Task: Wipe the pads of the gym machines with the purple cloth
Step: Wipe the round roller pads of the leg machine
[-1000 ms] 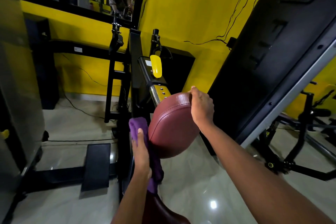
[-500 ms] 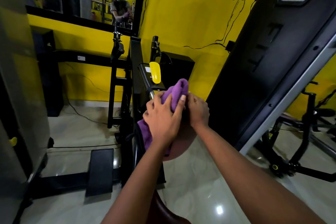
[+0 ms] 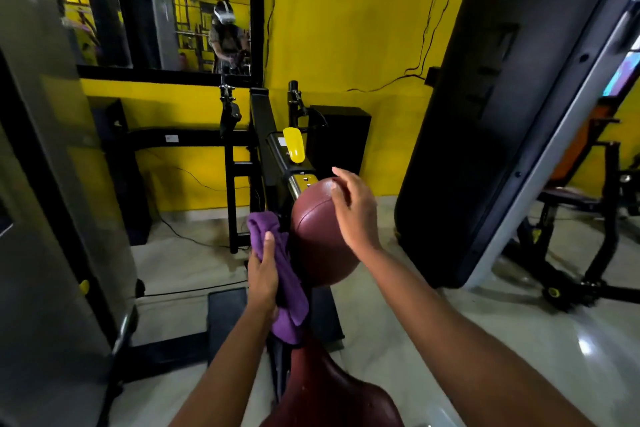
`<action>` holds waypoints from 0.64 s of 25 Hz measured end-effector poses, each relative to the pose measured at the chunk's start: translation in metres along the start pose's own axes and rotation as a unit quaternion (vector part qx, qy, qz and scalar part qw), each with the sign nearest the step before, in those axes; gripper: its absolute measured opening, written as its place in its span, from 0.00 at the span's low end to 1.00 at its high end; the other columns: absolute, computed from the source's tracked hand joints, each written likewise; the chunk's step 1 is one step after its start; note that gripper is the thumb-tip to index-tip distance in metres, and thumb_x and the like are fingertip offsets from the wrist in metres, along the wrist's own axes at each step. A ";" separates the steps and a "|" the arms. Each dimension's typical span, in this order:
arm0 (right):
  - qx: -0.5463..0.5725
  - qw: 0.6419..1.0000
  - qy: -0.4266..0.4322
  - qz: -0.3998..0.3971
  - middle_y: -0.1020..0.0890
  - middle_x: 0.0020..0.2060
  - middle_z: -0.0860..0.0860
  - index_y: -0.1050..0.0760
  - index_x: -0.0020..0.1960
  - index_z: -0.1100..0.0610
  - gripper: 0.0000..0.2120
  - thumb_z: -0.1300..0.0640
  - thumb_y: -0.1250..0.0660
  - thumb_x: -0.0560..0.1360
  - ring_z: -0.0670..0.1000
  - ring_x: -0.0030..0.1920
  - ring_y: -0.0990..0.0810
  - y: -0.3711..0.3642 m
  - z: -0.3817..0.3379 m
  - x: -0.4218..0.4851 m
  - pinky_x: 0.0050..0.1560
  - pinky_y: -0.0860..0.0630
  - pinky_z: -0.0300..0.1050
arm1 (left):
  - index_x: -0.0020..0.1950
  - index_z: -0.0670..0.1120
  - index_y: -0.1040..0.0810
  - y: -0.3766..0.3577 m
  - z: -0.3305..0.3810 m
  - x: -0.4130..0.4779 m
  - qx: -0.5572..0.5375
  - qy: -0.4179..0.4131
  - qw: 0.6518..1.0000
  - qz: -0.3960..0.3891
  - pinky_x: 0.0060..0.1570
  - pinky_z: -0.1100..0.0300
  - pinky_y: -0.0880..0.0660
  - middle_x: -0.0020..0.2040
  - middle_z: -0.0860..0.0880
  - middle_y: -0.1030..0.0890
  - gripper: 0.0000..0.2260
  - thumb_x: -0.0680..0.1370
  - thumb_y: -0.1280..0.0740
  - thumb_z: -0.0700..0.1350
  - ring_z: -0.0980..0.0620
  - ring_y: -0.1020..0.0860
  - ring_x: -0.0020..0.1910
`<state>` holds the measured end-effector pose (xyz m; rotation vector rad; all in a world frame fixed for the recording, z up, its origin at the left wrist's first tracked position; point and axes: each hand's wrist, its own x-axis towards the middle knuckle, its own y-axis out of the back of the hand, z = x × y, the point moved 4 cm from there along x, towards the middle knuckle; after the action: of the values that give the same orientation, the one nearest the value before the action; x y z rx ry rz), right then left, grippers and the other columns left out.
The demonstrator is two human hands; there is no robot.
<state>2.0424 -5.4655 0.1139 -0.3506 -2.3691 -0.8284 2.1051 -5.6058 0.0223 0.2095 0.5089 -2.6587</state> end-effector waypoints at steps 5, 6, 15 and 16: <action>0.166 0.986 0.019 -0.027 0.29 0.67 0.52 0.30 0.66 0.54 0.20 0.51 0.41 0.76 0.40 0.68 0.36 0.003 -0.029 -0.104 0.66 0.42 0.27 | 0.67 0.45 0.30 0.028 0.021 -0.055 0.056 0.011 0.997 -0.042 0.57 0.54 0.27 0.54 0.46 0.20 0.22 0.78 0.41 0.56 0.48 0.21 0.49; 0.207 0.977 0.000 -0.052 0.32 0.68 0.50 0.33 0.67 0.49 0.20 0.51 0.39 0.76 0.35 0.68 0.38 0.001 -0.036 -0.119 0.65 0.41 0.26 | 0.67 0.44 0.29 0.030 0.025 -0.061 0.056 0.015 0.996 -0.072 0.55 0.54 0.25 0.53 0.45 0.18 0.23 0.78 0.41 0.57 0.48 0.20 0.48; 0.329 0.859 -0.319 0.228 0.31 0.61 0.41 0.38 0.70 0.55 0.24 0.59 0.35 0.76 0.49 0.67 0.31 -0.030 -0.026 -0.172 0.58 0.36 0.21 | 0.65 0.53 0.28 0.005 0.033 -0.058 0.165 -0.036 0.918 -0.360 0.58 0.63 0.29 0.65 0.54 0.24 0.19 0.75 0.41 0.57 0.53 0.28 0.67; 0.316 0.843 -0.337 0.275 0.31 0.61 0.44 0.38 0.71 0.58 0.24 0.60 0.36 0.76 0.50 0.68 0.32 -0.033 -0.017 -0.168 0.59 0.36 0.23 | 0.66 0.56 0.31 0.004 0.042 -0.040 0.201 -0.103 0.922 -0.313 0.60 0.63 0.31 0.67 0.56 0.28 0.18 0.76 0.40 0.54 0.56 0.31 0.68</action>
<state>2.1685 -5.5099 0.0056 -1.0987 -2.7394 0.4343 2.1400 -5.6104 0.0683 -0.1483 -0.0718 -3.3394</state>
